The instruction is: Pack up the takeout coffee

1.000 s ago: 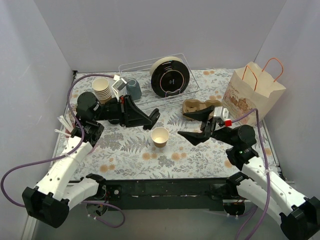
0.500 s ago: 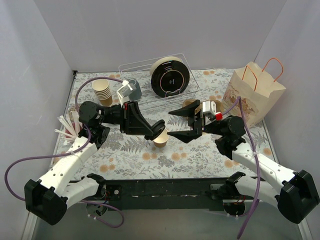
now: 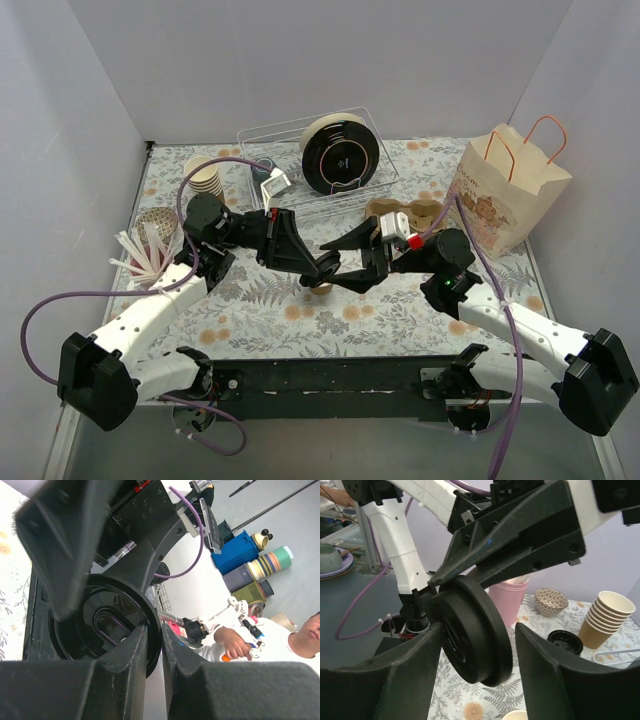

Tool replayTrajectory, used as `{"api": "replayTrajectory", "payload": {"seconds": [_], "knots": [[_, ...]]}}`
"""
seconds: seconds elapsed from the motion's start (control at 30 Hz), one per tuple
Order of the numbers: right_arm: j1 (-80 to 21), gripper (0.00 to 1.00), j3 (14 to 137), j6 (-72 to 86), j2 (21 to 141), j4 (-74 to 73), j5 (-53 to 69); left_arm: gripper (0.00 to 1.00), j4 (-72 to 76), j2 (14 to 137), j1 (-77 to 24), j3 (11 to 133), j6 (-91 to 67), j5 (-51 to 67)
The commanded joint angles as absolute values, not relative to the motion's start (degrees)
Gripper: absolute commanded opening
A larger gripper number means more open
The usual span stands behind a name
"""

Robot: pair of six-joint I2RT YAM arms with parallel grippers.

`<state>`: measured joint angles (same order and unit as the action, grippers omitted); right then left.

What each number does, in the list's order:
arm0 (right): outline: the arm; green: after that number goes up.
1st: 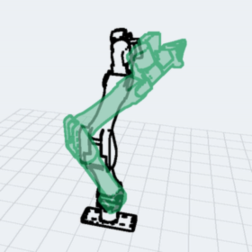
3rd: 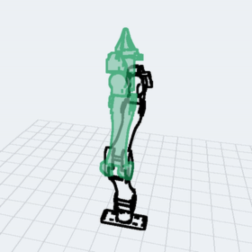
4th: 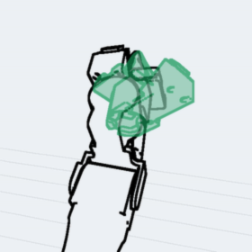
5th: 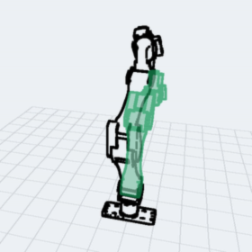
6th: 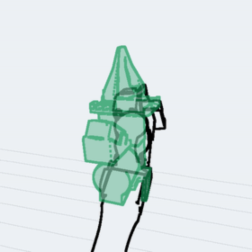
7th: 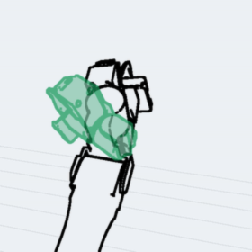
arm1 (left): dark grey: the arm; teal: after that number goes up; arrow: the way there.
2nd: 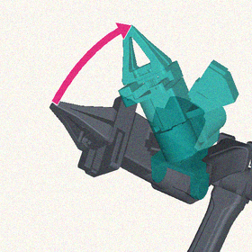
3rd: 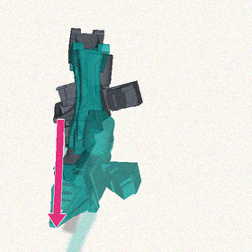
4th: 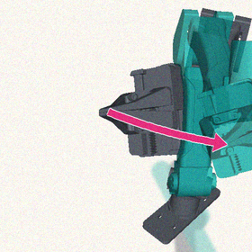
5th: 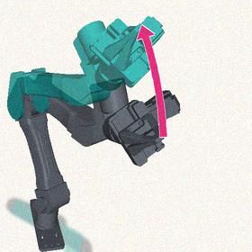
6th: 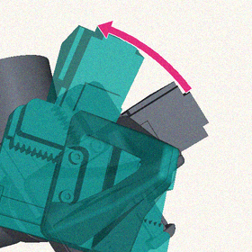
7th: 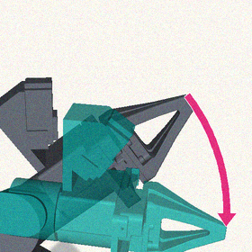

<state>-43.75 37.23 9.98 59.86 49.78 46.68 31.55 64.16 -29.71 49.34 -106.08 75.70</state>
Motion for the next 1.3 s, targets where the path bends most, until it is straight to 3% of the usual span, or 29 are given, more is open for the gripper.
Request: {"api": "replayTrajectory", "payload": {"seconds": [0.0, 0.07, 0.13, 0.17, 0.23, 0.27, 0.33, 0.5, 0.53, 0.67, 0.8, 1.0, 1.27], "knots": [[-45.1, 0.62, 38.9, 6.2, 58.3, 46.4, 47.6, 0.0, 29.7, 64.3, -29.9, 50.2, -104.2, 76.8], [-45.1, 0.49, 37.9, 5.8, 57.2, 45.3, 46.9, 0.0, 28.9, 64.3, -30.0, 50.2, -103.7, 76.9], [-45.1, 0.43, 36.7, 4.8, 55.3, 42.6, 46.0, 0.0, 26.0, 64.7, -30.0, 50.9, -101.9, 76.7], [-45.1, 0.36, 36.4, 4.7, 54.7, 41.3, 45.5, 0.08, 24.5, 64.8, -29.9, 51.3, -100.7, 76.6], [-45.1, 0.24, 35.2, 4.5, 52.5, 39.6, 44.4, 0.16, 19.5, 65.5, -30.0, 53.2, -97.0, 74.9], [-45.1, 0.12, 34.8, 5.8, 51.9, 37.0, 43.4, 0.25, 18.0, 65.7, -29.8, 53.9, -95.7, 74.0], [-45.1, 0.01, 34.7, 8.3, 50.5, 34.3, 40.6, 0.44, 13.6, 66.4, -29.6, 56.8, -91.0, 71.0], [-45.1, 0.01, 33.7, 23.7, 47.7, 28.6, 35.3, 0.72, -4.5, 69.3, -27.7, 68.1, -74.6, 56.6], [-45.1, 0.01, 33.3, 25.5, 47.5, 28.0, 33.2, 0.74, -9.4, 69.5, -27.5, 69.6, -72.3, 52.7], [-45.1, 0.01, 35.8, 30.5, 47.2, 20.5, 27.7, 0.77, -13.3, 68.9, -27.4, 71.2, -63.7, 32.2], [-45.1, 0.06, 40.3, 33.0, 50.3, 10.7, 21.5, 0.79, -13.5, 65.5, -27.4, 65.5, -62.1, 23.5], [-43.9, 0.1, 41.7, 36.0, 57.5, 9.8, 18.7, 0.8, -14.0, 59.8, -27.4, 53.8, -60.6, 18.5], [-40.7, 0.14, 43.6, 41.2, 67.8, 16.9, 26.1, 0.8, -14.4, 53.8, -27.4, 46.3, -60.8, 17.9]]}}
